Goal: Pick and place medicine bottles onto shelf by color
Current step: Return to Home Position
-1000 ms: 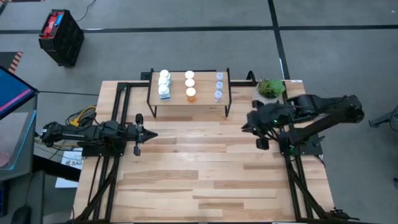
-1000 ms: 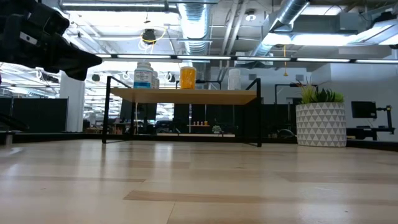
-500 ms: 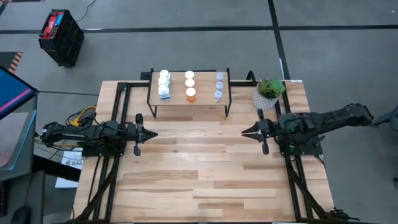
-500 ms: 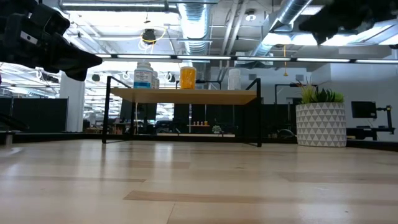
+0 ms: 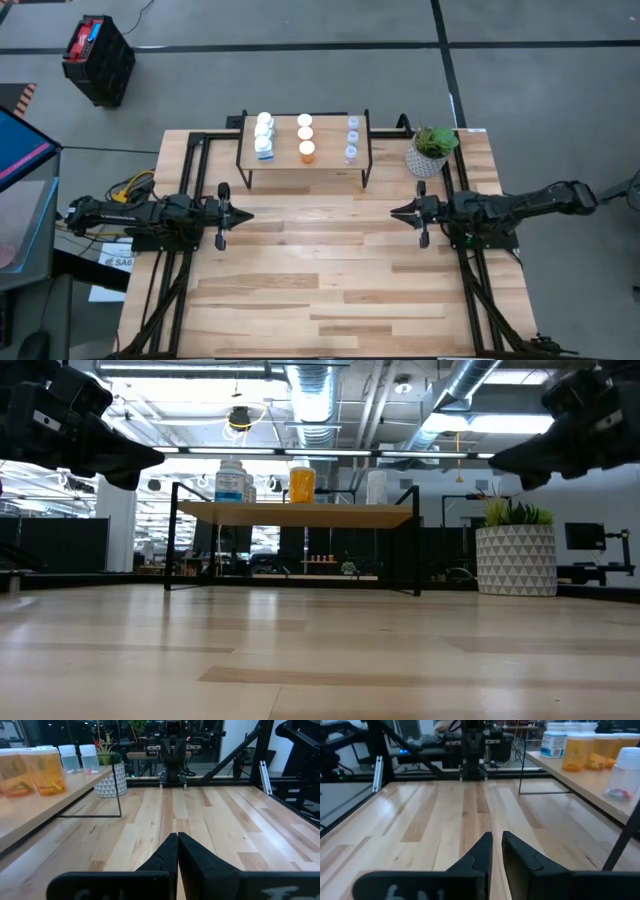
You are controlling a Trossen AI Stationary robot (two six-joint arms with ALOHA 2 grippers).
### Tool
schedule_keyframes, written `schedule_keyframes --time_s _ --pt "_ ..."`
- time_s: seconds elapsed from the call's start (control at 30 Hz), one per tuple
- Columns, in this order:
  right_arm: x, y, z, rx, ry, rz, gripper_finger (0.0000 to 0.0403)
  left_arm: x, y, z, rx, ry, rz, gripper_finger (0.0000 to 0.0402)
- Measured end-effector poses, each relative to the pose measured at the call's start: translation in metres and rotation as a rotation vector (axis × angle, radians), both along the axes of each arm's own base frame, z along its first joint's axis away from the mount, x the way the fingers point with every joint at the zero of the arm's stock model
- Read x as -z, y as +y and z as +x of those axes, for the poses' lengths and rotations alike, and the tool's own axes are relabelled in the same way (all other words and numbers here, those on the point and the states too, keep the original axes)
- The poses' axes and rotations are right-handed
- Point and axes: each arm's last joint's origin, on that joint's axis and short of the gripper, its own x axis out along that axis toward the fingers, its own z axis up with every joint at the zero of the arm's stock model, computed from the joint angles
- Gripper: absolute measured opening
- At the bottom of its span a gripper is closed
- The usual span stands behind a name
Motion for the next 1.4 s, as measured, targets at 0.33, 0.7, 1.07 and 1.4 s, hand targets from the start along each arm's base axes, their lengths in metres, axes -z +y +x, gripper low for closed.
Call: schedule_keyframes --time_s 0.33,0.7,1.07,1.4 --pt "0.017 -0.002 -0.013 0.003 -0.04 -0.004 0.0065 0.0 0.0 0.0 0.0 0.0 -0.002 0.0" --pt "0.018 -0.003 -0.018 -0.003 -0.034 -0.062 0.0065 0.0 0.0 0.0 -0.001 -0.001 -0.011 0.0" --pt "0.019 -0.003 -0.018 0.007 -0.025 -0.03 0.0065 0.0 0.0 0.0 -0.001 -0.001 -0.011 0.0" --pt "0.02 -0.003 -0.018 0.008 -0.023 -0.03 0.0065 0.0 0.0 0.0 -0.001 -0.001 -0.011 0.0"
